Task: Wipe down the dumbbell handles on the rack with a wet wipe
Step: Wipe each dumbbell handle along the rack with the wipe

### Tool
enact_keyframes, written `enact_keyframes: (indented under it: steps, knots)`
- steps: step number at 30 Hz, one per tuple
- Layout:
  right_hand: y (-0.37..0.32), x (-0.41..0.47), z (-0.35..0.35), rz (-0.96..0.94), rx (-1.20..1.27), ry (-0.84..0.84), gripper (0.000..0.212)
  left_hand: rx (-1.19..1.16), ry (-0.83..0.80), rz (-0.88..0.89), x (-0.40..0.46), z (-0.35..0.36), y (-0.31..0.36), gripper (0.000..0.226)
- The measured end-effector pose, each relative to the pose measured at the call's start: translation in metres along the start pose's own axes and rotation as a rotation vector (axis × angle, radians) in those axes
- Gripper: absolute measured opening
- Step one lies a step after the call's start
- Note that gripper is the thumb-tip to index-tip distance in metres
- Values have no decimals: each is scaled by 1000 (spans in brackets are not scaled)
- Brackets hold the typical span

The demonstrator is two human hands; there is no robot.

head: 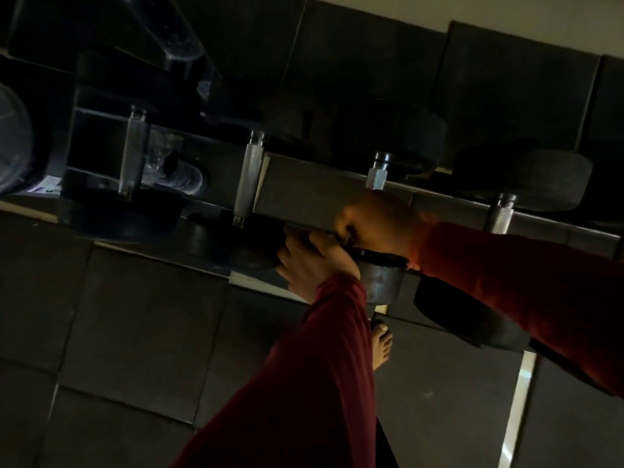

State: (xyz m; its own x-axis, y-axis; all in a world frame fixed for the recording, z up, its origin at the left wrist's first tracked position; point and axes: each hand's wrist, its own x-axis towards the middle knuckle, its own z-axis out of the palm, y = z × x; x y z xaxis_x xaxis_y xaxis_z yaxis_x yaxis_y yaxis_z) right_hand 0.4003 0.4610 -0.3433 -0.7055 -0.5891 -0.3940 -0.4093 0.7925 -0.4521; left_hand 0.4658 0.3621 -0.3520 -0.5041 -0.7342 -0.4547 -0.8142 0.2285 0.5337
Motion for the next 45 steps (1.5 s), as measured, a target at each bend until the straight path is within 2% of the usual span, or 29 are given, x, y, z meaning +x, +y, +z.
enact_keyframes:
  steps: [3,6,8,10,12,14,17,21,28,31,34,37,42,45]
  knots:
    - [15,-24,5,157,216,49,17,9,6,8,1,2,-2,66]
    - [20,-42,24,419,373,115,11,23,0,10,2,3,-3,69]
    - [22,-42,36,565,444,147,18,36,-2,15,3,4,-4,70]
    - [25,-39,42,668,479,145,20,43,5,19,3,4,-4,68]
    - [29,-33,43,752,510,103,9,40,6,27,3,5,-5,66]
    - [30,-28,45,806,568,90,16,41,5,35,3,5,-5,68]
    - [25,-32,47,853,700,148,11,46,15,38,3,4,-5,69]
    - [21,-45,45,791,774,272,13,28,4,41,0,3,-4,68]
    - [2,-49,48,520,418,482,13,13,2,27,-1,2,-2,66]
    - [10,-47,50,482,307,581,18,-1,10,36,-1,2,-2,64]
    - [29,-36,48,552,307,795,14,-2,10,37,-2,2,-2,64]
    - [34,-11,40,638,413,1022,6,3,18,29,-1,3,-1,67]
    - [20,10,34,911,784,1163,9,11,19,26,-1,3,-1,68]
    - [25,17,29,1126,1135,1125,7,18,8,23,-1,2,0,64]
